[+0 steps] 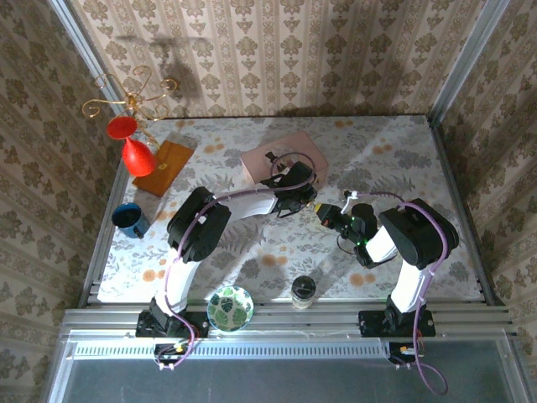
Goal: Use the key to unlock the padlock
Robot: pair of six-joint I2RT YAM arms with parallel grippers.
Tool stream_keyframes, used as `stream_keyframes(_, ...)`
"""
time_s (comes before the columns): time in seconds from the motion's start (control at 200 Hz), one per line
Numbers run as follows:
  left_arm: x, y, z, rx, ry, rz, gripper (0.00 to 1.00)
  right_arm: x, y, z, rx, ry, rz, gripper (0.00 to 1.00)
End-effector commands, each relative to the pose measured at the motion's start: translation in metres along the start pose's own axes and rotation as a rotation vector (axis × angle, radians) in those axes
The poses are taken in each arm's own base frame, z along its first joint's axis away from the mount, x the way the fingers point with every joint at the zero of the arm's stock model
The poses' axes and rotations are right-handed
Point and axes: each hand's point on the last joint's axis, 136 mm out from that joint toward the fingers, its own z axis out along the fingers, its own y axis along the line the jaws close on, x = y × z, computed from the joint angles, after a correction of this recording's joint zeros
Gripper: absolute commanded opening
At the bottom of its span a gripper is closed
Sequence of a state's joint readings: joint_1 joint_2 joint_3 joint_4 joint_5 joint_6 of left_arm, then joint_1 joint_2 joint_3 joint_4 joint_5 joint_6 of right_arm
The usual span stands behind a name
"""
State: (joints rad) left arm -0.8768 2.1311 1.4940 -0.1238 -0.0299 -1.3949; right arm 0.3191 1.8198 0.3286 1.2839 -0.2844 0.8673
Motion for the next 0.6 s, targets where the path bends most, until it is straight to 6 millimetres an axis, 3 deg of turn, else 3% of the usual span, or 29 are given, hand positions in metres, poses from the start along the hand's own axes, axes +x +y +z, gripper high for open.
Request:
stream_keyframes(0.0,0.0097,-0.0335,-0.0209,0.120,0.059,-0.052,0.00,-0.0137,0.0147,0.0067,-0.040,-0.048,-0.012,0.00)
stream_keyframes(0.596,0.0112,-0.0328,-0.0266,0.140,0.067,-0.050,0.00,-0.0190,0.0110,0.0118,-0.038,-0.053,0.048,0.00)
